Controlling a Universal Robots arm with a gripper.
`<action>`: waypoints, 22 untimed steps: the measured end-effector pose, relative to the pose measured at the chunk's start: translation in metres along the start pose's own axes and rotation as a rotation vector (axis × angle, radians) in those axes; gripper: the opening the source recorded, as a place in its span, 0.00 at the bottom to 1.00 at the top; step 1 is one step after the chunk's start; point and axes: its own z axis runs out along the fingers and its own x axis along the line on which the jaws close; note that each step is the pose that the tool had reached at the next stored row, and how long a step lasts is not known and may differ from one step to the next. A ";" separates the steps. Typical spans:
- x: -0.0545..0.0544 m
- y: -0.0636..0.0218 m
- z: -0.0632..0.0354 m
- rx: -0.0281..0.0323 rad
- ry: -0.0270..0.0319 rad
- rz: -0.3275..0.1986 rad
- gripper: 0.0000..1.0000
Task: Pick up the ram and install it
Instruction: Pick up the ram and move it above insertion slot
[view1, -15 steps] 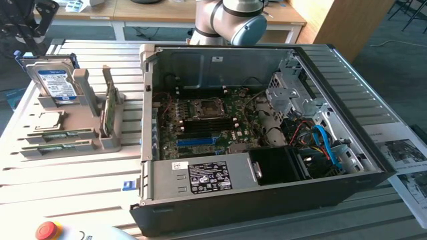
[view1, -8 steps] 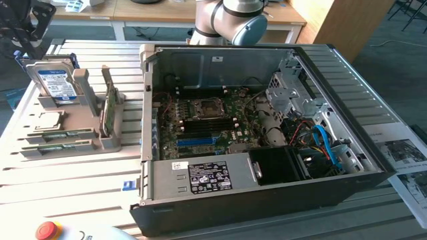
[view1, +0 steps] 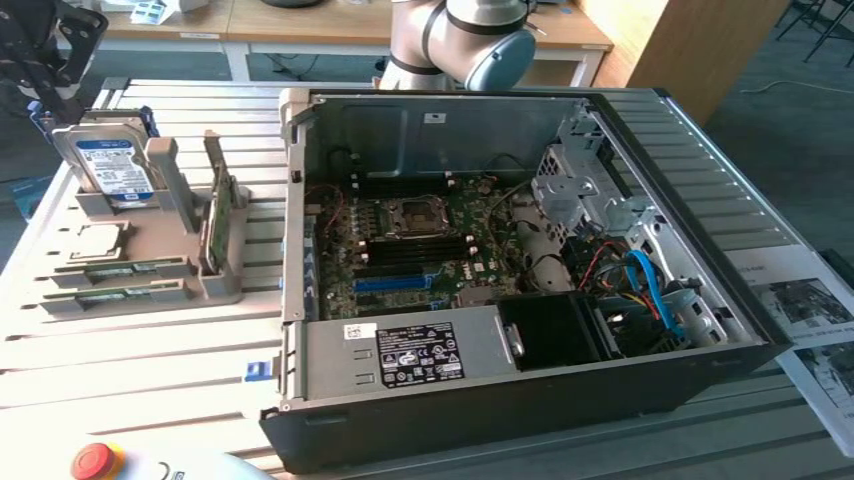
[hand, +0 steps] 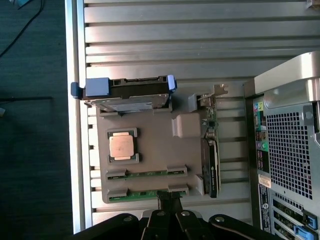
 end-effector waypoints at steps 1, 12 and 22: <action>0.000 0.0000 0.0000 -0.0001 0.0000 0.000 0.10; 0.000 0.0000 0.0000 0.0000 0.0000 -0.002 0.10; 0.000 -0.0002 0.0000 -0.0034 0.0050 -0.140 0.10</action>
